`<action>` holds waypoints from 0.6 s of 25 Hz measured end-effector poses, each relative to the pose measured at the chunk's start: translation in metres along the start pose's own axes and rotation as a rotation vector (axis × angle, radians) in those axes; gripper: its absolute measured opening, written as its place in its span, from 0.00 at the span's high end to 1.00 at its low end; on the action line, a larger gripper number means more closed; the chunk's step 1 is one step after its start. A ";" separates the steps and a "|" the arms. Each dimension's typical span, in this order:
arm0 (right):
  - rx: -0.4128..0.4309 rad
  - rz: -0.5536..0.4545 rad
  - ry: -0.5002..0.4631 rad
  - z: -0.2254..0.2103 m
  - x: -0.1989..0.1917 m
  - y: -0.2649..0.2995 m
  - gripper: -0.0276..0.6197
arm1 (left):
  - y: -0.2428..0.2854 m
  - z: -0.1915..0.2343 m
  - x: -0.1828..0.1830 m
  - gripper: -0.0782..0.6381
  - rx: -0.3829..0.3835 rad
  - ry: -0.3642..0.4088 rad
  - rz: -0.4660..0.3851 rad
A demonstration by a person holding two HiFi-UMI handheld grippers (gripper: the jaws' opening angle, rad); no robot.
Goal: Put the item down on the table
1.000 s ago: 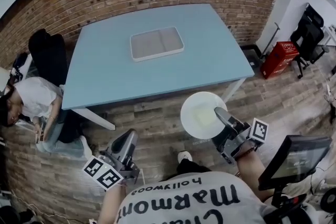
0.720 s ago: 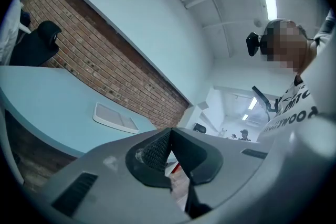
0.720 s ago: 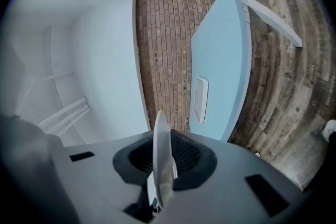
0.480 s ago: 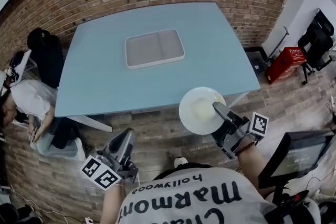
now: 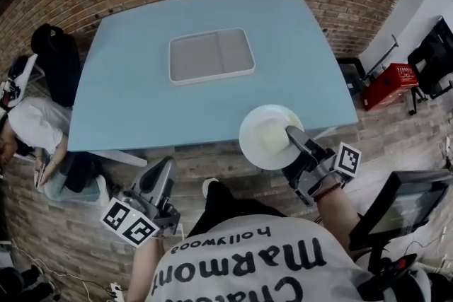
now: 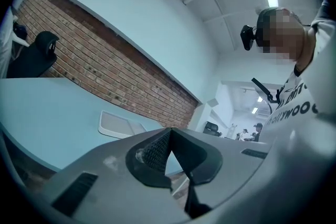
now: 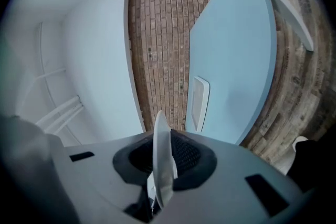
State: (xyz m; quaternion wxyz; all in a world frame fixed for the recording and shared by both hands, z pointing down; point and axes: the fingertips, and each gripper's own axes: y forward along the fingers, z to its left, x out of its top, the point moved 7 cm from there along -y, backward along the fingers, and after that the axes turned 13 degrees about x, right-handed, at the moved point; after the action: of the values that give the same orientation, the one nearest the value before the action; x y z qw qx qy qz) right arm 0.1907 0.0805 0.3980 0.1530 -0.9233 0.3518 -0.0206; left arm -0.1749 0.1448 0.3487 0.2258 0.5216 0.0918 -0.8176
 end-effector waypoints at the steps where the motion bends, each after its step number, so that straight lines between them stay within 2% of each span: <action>1: -0.002 -0.002 0.002 -0.002 0.001 0.006 0.89 | 0.004 0.005 0.002 0.88 0.009 -0.003 -0.002; 5: 0.021 -0.011 0.006 -0.005 0.008 0.034 0.89 | 0.020 0.027 0.023 0.88 0.043 0.010 -0.023; 15: -0.002 -0.064 -0.034 -0.025 0.029 0.092 0.89 | 0.067 0.087 0.060 0.88 0.007 0.029 0.033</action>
State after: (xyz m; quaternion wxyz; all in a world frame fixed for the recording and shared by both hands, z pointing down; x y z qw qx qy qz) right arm 0.1493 -0.0101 0.3920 0.1573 -0.9344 0.3194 -0.0096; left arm -0.2353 0.0361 0.3387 0.2361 0.5356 0.0834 -0.8065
